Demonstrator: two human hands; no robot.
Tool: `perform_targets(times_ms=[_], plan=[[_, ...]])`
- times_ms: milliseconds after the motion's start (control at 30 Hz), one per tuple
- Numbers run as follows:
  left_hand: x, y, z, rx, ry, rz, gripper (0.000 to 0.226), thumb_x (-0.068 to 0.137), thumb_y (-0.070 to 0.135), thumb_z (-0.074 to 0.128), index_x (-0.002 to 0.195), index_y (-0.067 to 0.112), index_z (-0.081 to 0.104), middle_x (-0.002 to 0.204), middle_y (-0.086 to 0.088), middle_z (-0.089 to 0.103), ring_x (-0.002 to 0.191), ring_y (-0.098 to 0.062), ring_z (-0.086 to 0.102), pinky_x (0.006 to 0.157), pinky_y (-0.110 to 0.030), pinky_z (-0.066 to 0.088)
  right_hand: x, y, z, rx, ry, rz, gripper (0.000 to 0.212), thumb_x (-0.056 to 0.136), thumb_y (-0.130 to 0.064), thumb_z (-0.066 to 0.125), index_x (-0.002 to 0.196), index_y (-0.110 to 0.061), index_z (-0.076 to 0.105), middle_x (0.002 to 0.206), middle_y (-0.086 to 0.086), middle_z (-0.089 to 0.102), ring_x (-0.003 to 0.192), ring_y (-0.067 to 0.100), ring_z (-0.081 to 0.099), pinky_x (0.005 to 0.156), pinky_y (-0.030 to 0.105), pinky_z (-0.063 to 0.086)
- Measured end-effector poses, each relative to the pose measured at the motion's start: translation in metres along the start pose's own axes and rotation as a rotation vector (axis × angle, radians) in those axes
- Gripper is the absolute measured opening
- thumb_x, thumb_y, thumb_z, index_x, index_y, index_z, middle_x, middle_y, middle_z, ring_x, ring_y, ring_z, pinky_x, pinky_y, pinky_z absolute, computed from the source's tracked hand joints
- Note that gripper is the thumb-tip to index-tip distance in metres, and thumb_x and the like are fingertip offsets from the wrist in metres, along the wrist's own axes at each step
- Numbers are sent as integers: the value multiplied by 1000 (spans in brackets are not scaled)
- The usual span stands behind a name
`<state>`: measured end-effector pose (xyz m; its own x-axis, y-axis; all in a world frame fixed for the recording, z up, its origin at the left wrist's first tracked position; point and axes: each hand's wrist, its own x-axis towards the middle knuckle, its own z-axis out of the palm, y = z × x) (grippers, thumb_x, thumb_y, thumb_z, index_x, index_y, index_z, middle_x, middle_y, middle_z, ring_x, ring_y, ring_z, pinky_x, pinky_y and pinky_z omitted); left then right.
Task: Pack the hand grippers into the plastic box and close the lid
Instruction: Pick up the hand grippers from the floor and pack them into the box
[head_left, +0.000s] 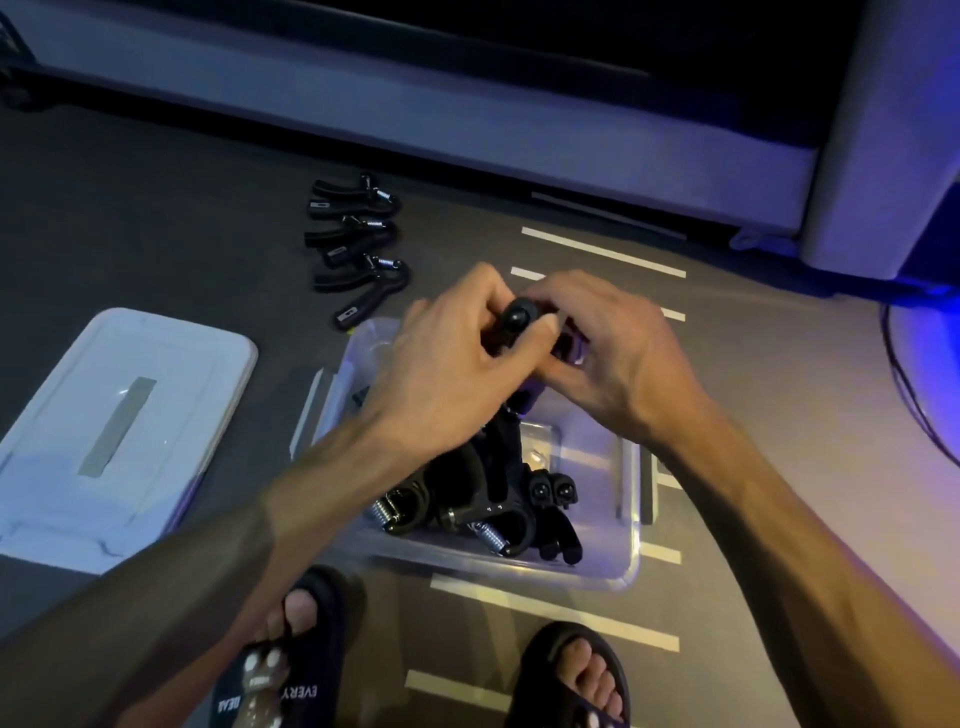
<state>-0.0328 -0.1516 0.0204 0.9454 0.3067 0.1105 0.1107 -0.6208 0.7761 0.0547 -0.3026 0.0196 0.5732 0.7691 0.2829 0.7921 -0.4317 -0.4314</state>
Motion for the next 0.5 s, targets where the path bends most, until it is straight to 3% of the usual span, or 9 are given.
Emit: perform_targets(times_ms=[67,167,300,400,500], plan=[[1,-1,5,-77,-69,26,31,97,53,56,88,24,60,77,12,71,75,-1,64,73,-15,47,-8,8,-8,-9,-13,15,26,88,-33,67,108,-17,62,88,-3,65,77,18,59,66,33,47],[3,-16,17,-151,-143,124,27,100,45,50,93,24,66,87,8,68,84,-10,64,78,-37,52,-20,23,-24,-26,-109,81,30,91,-47,62,105,-21,61,79,-6,63,68,17,56,63,34,47],[-4,-42,40,69,-284,195,6,93,29,65,94,29,71,89,15,70,86,-10,54,81,-37,49,-31,37,-31,-41,-324,133,29,90,-50,58,104,-25,62,82,-5,65,71,18,59,66,41,52],[-14,-52,56,286,-418,269,20,90,42,69,107,32,72,100,16,71,97,-13,49,86,-36,45,-37,42,-25,-4,-469,156,23,89,-37,66,109,-25,63,92,-4,69,81,17,64,73,42,55],[-23,-54,71,456,-509,348,41,87,58,65,119,32,68,109,16,69,104,-14,43,85,-33,35,-41,45,-19,-10,-593,183,28,86,-23,74,114,-22,68,105,-4,72,92,16,65,76,19,51]])
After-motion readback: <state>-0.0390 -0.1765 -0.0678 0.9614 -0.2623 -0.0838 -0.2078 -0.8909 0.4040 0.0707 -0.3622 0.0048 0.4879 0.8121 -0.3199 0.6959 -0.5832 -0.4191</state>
